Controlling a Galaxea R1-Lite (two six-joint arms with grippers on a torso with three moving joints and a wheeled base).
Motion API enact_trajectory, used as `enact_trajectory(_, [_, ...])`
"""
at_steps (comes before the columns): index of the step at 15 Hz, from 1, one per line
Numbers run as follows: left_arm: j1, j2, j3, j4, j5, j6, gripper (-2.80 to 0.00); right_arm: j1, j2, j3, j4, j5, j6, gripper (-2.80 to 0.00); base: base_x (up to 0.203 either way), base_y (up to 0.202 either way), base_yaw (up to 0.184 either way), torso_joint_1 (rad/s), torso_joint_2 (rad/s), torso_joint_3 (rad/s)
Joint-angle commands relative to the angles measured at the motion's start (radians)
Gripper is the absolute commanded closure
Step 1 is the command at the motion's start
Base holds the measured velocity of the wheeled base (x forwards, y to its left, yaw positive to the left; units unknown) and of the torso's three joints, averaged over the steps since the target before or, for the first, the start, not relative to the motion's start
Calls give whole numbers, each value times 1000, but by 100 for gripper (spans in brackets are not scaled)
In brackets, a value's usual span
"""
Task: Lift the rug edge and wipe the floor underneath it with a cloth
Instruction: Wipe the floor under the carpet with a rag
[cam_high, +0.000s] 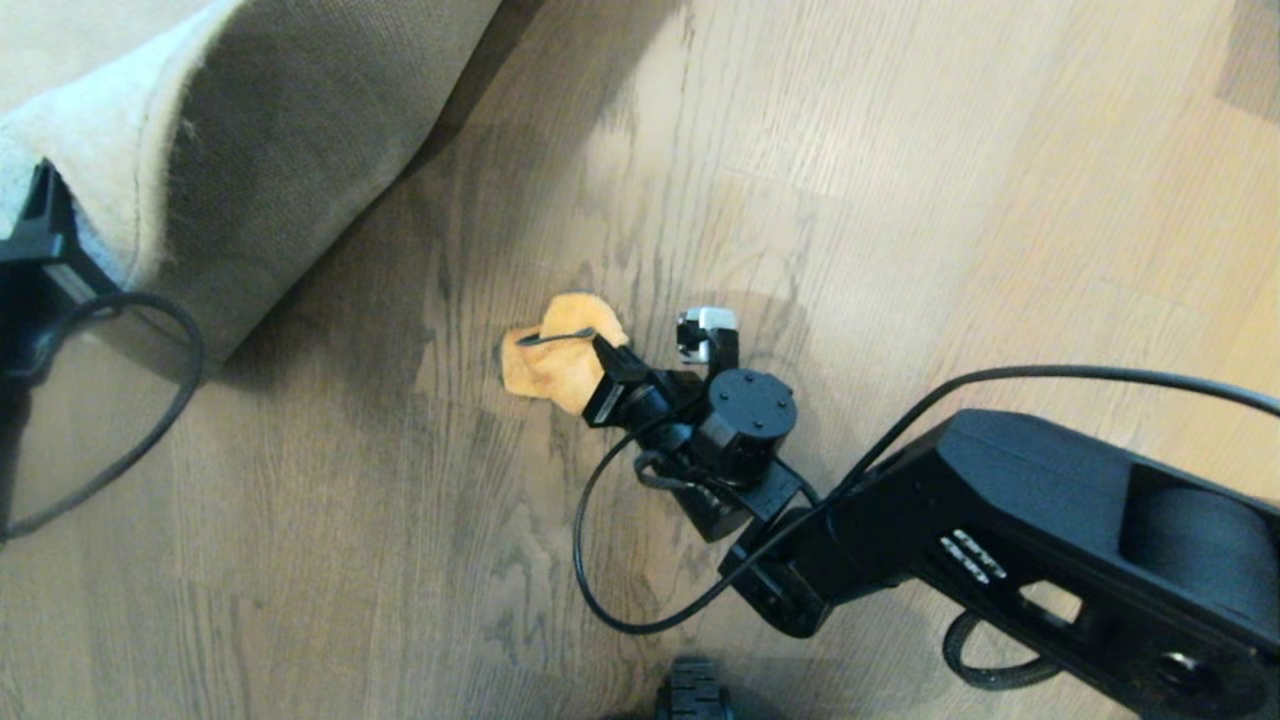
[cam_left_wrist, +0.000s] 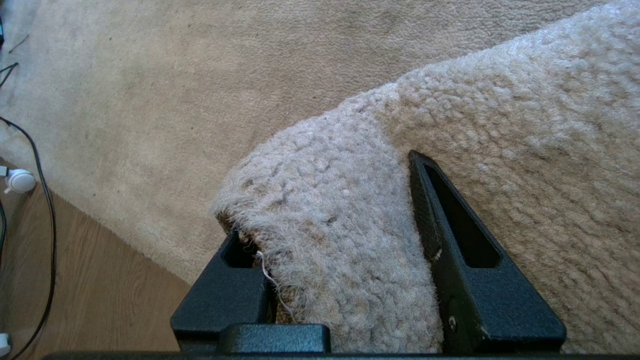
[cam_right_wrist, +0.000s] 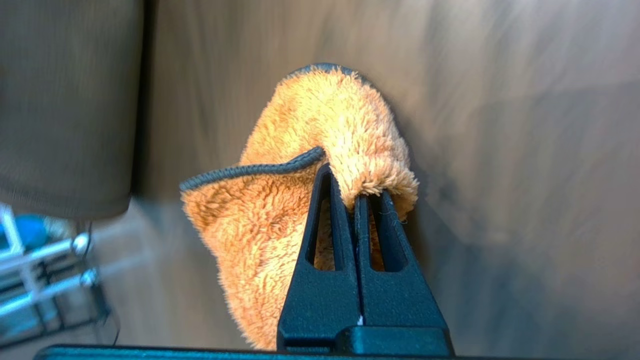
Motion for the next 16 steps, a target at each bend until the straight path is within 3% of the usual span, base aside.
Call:
enact_trajectory(1, [1,-1,1,-47,3,2,0,-44,-56,0,-6,2,2,0,0,0,0,0,0,0])
enact_trajectory(16, [-3,-1,13,-47,1,2,0,-282,-275,37,33,6,-5,0,0,0,0,0,0,0])
